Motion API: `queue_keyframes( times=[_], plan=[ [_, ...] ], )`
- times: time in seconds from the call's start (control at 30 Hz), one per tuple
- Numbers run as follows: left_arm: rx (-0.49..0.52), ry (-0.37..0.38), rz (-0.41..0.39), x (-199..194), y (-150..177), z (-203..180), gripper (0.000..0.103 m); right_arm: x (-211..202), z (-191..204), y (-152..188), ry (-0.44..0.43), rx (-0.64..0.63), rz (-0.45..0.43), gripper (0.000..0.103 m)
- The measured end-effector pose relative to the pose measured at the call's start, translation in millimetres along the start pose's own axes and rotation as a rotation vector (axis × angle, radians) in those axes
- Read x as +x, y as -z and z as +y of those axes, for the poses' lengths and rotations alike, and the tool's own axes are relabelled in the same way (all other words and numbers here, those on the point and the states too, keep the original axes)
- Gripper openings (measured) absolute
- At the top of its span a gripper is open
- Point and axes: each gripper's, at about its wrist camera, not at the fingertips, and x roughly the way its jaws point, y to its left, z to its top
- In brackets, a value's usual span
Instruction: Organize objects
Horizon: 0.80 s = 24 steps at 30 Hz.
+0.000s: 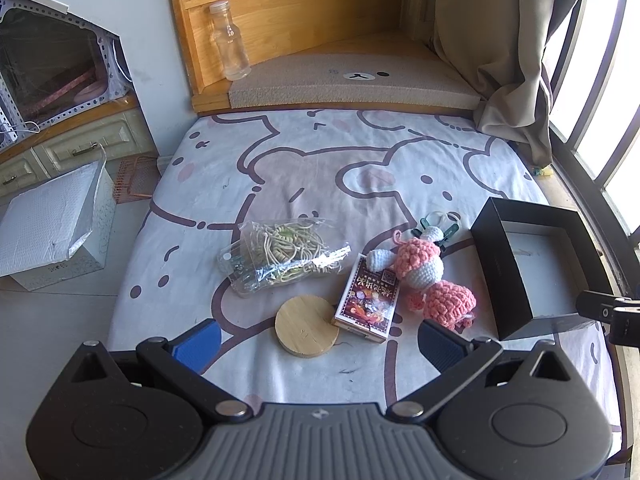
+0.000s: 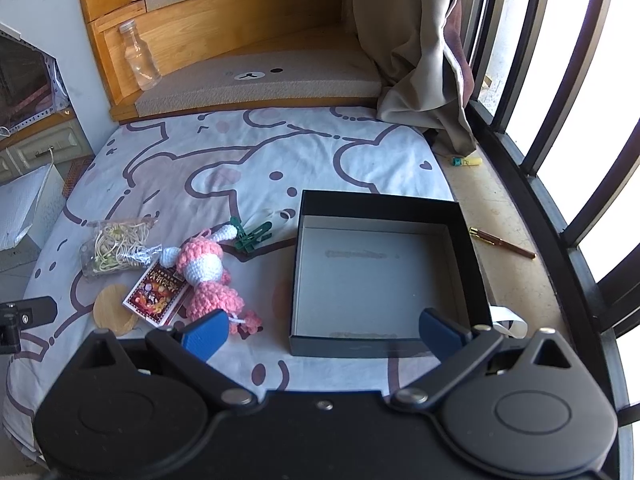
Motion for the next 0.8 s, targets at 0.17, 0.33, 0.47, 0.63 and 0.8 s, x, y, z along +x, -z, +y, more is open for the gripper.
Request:
queue_keyframes(
  times=[0.17,0.33,0.47,0.63,0.8],
  plan=[
    [-0.002,0.001,-0.001,-3,-2,0,0.103,0,0,0,0.001,0.0,0.0,0.102],
    [-0.003,0.001,-0.003,-3,-2,-1,0.103,-1,0,0,0.001,0.0,0.0,0.102],
    [-0.007,0.002,-0.006,-6,-2,1,0.103,-3,0,0,0.004,0.003,-0.002,0.102],
    [-0.011,0.005,-0.025,-10,-4,4,0.103,-7,0,0,0.006,0.007,-0.021,0.102],
    [-0.022,0.029,-0.08,-22,-7,4,0.103,-13,0,-2,0.009,0.0,-0.057,0.102]
  ],
)
